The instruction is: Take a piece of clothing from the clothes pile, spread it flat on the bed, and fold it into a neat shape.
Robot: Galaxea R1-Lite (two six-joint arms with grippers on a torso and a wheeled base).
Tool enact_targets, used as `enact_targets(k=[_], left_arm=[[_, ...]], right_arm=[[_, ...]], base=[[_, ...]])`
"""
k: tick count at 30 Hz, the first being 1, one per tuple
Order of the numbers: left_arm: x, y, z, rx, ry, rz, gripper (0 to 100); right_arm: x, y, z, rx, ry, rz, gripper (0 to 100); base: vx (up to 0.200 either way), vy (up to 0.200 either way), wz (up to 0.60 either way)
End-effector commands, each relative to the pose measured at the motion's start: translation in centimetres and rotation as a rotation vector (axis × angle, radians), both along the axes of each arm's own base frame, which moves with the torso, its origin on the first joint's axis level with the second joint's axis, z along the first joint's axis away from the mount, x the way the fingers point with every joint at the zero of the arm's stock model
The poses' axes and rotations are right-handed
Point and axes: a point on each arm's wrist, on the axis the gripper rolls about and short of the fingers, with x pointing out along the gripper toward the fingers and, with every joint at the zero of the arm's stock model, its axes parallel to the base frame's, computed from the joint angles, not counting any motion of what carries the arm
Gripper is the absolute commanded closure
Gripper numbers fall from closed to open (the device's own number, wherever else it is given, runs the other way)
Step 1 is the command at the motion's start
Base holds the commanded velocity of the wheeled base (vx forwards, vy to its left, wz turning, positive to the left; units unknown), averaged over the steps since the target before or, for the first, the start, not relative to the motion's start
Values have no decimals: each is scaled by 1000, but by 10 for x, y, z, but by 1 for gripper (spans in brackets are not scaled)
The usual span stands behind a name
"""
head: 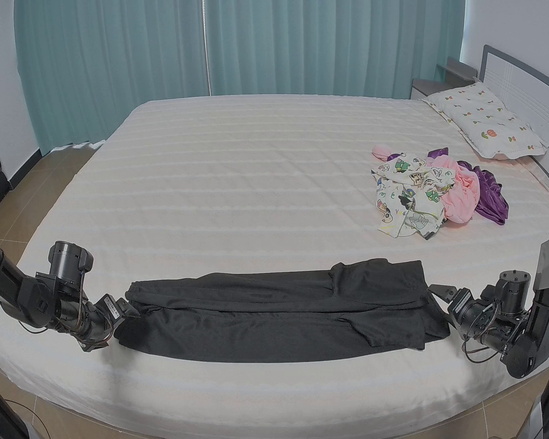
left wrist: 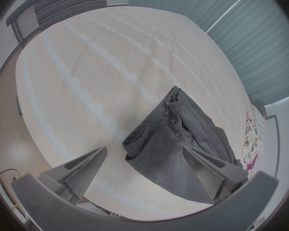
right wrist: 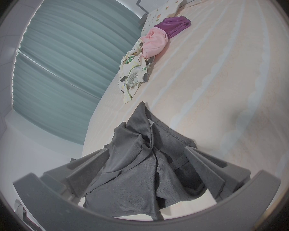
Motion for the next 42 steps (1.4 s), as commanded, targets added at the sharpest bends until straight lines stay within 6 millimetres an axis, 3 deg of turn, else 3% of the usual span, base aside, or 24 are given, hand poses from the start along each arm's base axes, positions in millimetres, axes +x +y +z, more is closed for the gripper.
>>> enact_targets(k=[1,3,4,11,18,27,28,34,36,42], left_arm=[[0,0,-1,1,3,-4,0],[4,-1,-7,3,22,-2,0],[6,-1,-8,2,20,-1,100],[3,-1,-18,7,60,3,100],[-12,8,-16,19,73,30,100],[-16,12,-19,18,92,43,100],[-16,12,-19,17,90,43,0],[-19,12,-14,18,70,44,0],[-19,17,5,25,-14,32,0],[2,16,24,79,-121,-96,0]], right_arm=[[-3,0,5,13,-18,-3,0],[-5,0,6,12,-16,-3,0],[-6,0,7,13,-18,-2,0],[-11,-1,9,15,-14,-1,0],[-11,-1,8,15,-8,0,0],[-13,-1,7,14,-2,0,0],[-13,-1,8,15,-3,0,0],[-13,-1,8,16,-5,0,0],[-13,-1,8,16,-5,0,0],[-13,0,9,16,-8,4,0]], base=[[0,0,0],[0,0,0],[0,0,0],[0,0,0],[0,0,0],[0,0,0],[0,0,0],[0,0,0],[0,0,0],[0,0,0]])
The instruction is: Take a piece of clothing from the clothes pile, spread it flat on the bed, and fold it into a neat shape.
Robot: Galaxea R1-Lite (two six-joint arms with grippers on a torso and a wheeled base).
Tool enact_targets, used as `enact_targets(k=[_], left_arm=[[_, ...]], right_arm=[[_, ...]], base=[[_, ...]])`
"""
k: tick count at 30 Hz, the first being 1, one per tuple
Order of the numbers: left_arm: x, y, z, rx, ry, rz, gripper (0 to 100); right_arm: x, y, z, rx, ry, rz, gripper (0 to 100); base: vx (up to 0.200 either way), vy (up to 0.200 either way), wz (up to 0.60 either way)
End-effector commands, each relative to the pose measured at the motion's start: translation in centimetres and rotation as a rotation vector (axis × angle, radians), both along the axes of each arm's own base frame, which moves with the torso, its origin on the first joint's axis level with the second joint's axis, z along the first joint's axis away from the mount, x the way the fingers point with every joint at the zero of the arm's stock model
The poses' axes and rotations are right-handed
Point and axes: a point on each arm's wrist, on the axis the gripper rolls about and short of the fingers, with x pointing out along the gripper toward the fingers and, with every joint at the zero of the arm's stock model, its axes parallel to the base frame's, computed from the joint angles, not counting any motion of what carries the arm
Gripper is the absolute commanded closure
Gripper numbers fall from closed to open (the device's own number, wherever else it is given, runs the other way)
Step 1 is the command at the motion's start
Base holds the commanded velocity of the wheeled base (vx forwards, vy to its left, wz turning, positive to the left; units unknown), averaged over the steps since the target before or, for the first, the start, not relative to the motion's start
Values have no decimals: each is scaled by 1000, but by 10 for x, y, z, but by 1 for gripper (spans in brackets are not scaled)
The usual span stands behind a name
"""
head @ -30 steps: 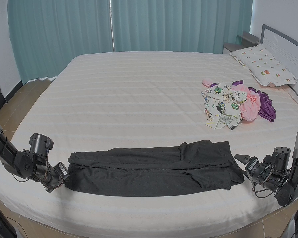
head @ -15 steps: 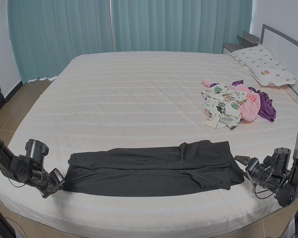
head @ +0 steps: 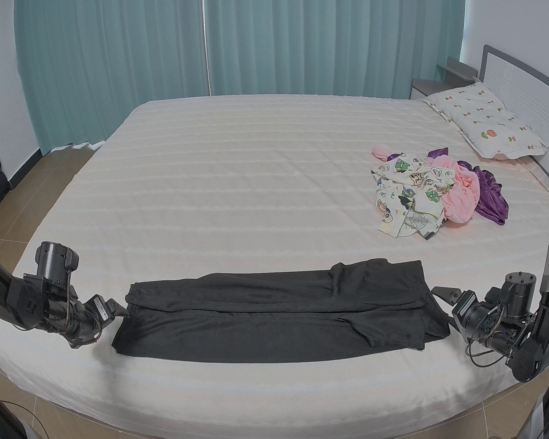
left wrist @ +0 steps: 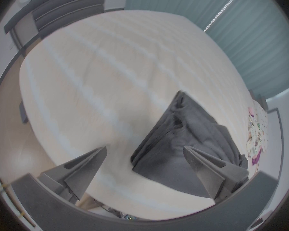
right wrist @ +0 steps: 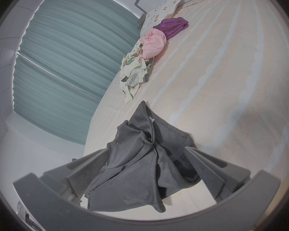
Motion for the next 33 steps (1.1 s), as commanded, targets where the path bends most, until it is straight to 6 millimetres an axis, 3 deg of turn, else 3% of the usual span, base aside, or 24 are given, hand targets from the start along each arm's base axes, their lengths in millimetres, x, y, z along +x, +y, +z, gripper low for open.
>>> enact_targets(k=[1,5,12,24,33], left_arm=[[15,1,21,15,-104,-70,0],[25,-2,22,26,-142,-297,0],[46,-1,-4,125,-101,-501,0],[79,-7,-22,128,-101,-560,0],[83,-8,-25,117,-102,-567,0]], right_arm=[[0,1,2,1,-13,4,0],[0,2,0,-2,-4,8,0],[0,2,0,-2,-4,11,0],[0,3,0,-2,-6,14,0],[0,3,1,-2,-11,14,0]], base=[[0,0,0],[0,0,0],[0,0,0],[0,0,0],[0,0,0]])
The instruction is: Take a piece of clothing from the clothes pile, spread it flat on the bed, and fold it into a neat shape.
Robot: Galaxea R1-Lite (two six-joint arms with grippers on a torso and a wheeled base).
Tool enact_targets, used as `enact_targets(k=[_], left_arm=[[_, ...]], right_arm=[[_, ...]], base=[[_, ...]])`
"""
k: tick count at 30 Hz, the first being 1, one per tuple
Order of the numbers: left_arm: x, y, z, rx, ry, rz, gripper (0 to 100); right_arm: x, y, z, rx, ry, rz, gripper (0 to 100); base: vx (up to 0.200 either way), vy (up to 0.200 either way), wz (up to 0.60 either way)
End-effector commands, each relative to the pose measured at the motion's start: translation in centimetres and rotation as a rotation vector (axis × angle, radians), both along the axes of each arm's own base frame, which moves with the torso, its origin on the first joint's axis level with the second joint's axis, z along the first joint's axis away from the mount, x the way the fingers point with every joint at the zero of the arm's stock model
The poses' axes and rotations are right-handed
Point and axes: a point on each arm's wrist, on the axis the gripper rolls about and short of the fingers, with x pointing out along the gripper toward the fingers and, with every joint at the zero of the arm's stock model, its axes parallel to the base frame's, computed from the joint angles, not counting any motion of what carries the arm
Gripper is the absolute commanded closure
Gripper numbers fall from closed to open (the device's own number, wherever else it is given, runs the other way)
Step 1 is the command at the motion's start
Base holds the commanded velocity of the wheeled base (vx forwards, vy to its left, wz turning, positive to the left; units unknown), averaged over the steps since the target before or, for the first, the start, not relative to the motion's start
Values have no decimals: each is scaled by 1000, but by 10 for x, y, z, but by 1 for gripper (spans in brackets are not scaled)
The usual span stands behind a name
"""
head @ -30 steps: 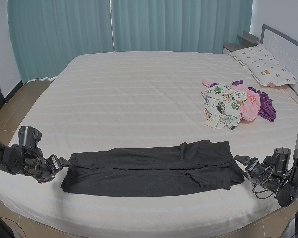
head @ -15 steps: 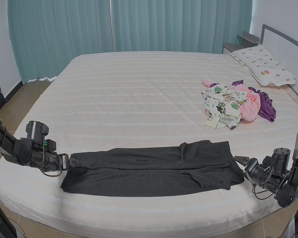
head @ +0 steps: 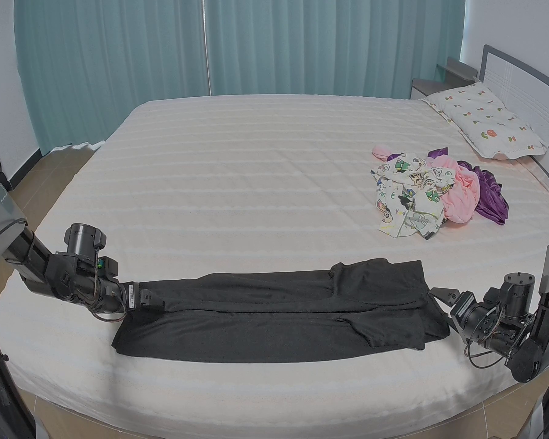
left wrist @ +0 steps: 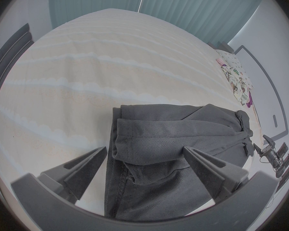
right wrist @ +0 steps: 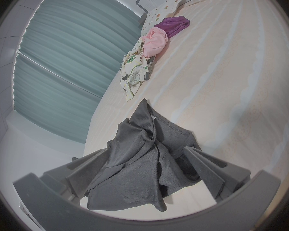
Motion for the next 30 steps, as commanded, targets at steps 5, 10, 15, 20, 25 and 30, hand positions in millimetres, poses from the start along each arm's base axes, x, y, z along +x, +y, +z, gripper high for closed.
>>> enact_targets(k=[5,10,15,20,25,30], left_arm=[[6,-2,-12,-5,29,-8,0],[6,-2,-13,-3,32,-7,100],[3,-1,-13,-2,36,-4,100],[2,2,-12,0,40,10,100],[2,12,-9,3,27,38,100],[0,25,3,5,-8,76,100]], right_arm=[[1,0,1,3,-11,0,0],[1,0,1,3,-13,0,0],[1,0,1,3,-13,-2,0],[1,0,2,4,-15,-2,0],[1,0,2,5,-17,-2,0],[1,-1,2,5,-17,-4,0]], base=[[0,0,0],[0,0,0],[0,0,0],[0,0,0],[0,0,0],[0,0,0]])
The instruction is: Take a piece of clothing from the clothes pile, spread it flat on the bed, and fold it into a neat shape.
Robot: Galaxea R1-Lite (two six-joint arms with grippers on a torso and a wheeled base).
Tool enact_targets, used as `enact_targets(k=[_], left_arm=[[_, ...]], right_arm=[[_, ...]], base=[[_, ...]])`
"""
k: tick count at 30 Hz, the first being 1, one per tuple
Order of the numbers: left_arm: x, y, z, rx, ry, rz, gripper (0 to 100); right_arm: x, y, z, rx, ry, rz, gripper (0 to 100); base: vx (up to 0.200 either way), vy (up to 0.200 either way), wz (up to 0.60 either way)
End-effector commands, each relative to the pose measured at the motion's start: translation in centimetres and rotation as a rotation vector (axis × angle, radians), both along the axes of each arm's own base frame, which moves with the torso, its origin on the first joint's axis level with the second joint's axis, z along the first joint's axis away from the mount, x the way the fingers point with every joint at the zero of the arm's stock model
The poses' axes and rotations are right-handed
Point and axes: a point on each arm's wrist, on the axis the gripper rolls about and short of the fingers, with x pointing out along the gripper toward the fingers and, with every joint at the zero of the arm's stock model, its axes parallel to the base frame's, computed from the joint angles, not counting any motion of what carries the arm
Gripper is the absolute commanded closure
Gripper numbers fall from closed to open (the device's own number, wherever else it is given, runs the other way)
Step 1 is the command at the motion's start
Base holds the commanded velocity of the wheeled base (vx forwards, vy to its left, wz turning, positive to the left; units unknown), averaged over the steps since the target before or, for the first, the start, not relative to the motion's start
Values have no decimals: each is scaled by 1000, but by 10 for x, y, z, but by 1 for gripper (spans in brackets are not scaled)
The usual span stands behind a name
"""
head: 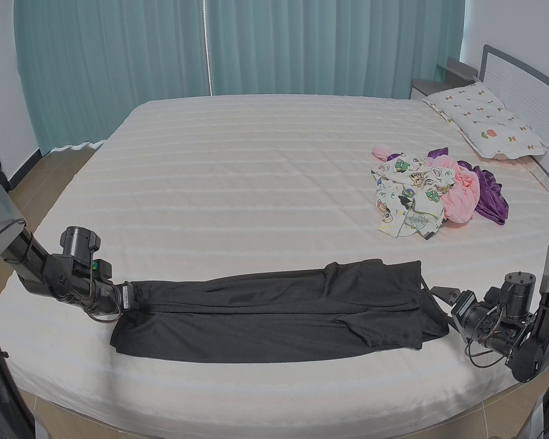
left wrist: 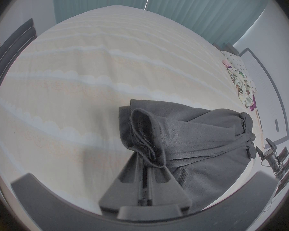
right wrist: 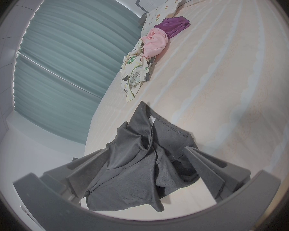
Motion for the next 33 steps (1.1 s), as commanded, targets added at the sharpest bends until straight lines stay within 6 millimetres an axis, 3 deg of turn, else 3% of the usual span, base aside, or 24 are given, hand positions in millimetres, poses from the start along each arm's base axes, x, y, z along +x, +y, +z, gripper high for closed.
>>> enact_targets(k=[1,14,21,29,33], left_arm=[[-1,10,10,4,-33,30,100],[-9,39,32,-1,-79,115,100],[-23,65,56,-87,-63,152,100],[-30,62,70,-107,-58,175,100],[-30,48,76,-134,-38,172,100]], right_arm=[[0,0,2,1,-13,-1,0],[1,-1,1,1,-12,-6,0],[1,-2,2,1,-13,-7,0],[1,-2,2,3,-15,-10,0],[1,-3,2,3,-16,-13,0]], base=[[0,0,0],[0,0,0],[0,0,0],[0,0,0],[0,0,0]])
